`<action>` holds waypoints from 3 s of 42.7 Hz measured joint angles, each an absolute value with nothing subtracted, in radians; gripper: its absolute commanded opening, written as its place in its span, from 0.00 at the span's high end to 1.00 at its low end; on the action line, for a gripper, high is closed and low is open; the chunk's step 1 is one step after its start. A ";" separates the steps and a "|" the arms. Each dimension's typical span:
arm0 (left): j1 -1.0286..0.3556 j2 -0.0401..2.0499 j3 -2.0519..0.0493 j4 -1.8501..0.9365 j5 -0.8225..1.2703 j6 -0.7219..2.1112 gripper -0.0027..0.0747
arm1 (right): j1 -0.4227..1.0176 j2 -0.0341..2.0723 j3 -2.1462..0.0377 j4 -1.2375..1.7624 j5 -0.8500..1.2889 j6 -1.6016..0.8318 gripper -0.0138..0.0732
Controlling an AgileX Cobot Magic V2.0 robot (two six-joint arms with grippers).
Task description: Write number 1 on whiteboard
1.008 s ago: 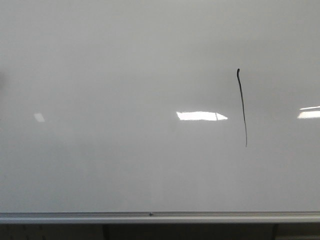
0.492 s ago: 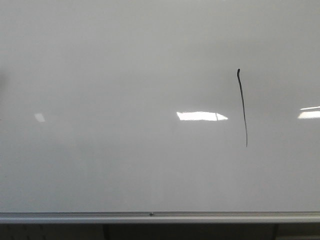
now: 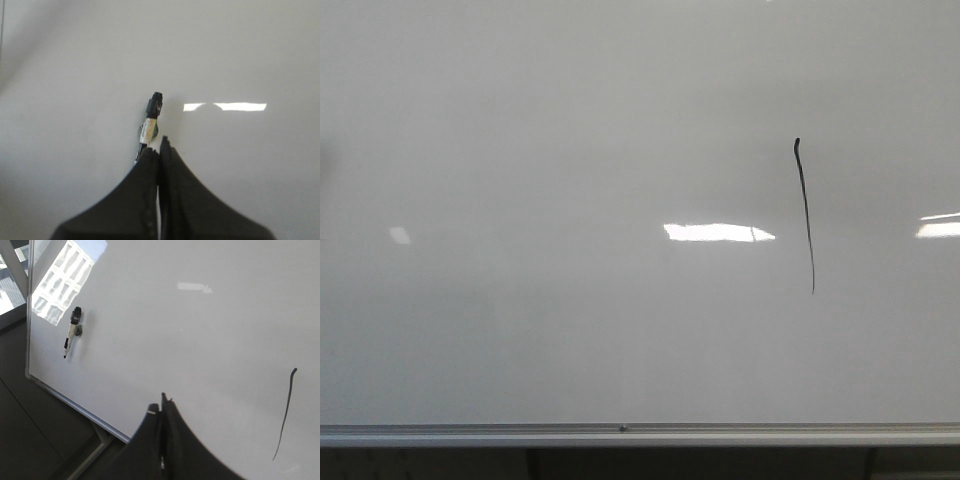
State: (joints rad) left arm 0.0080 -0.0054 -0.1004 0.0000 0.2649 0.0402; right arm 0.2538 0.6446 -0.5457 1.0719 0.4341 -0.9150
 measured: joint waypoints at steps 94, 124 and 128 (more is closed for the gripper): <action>0.008 -0.005 0.010 0.000 0.148 0.036 0.99 | 0.170 0.300 -0.177 0.474 0.113 -0.306 0.91; 0.008 -0.005 0.010 0.000 0.147 0.036 0.99 | 0.016 0.018 0.026 0.181 0.200 -0.033 0.91; 0.008 -0.005 0.010 0.000 0.147 0.036 0.99 | 0.016 -0.007 0.026 0.179 0.229 -0.033 0.91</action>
